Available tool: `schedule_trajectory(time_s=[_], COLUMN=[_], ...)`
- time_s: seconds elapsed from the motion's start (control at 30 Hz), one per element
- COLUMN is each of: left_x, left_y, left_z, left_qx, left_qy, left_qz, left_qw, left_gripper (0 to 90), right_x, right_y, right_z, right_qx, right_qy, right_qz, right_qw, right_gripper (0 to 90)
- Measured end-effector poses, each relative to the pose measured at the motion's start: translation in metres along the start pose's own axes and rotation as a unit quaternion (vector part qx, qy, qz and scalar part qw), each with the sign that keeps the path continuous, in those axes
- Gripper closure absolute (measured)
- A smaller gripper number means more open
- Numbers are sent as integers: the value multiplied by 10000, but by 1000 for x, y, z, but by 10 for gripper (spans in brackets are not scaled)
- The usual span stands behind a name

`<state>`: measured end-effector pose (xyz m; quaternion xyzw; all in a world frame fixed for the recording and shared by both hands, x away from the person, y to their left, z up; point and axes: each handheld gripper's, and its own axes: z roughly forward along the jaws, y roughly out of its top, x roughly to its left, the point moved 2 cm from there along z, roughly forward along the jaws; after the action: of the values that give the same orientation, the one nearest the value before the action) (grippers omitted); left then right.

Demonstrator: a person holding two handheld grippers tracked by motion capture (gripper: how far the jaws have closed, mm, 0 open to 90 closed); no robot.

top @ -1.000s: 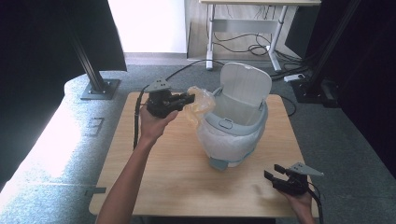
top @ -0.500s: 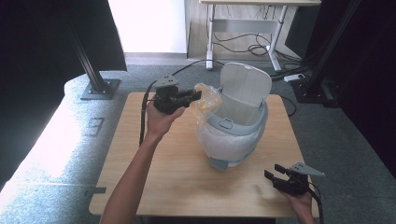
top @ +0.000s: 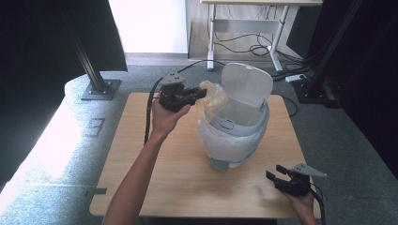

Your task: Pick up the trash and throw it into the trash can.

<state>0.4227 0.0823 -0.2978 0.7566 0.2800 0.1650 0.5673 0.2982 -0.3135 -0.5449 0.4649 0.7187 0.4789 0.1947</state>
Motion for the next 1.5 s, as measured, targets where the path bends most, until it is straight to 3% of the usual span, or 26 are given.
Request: schedule_trajectory(time_s=[0.6,1.5], left_x=[-5,-4], left_y=[15,17], left_z=[31,71], left_qx=[21,186], left_qy=[-40,-190], left_qz=[-7,-28], left_qw=[10000,9996], left_gripper=[798,792], right_x=[-2,-7], right_y=[0,-1], right_z=[-1,-3], right_qx=[-4,-35], right_qy=[-36,-93], right_qz=[19,44], right_qw=[10000,9999], right_gripper=[392,392])
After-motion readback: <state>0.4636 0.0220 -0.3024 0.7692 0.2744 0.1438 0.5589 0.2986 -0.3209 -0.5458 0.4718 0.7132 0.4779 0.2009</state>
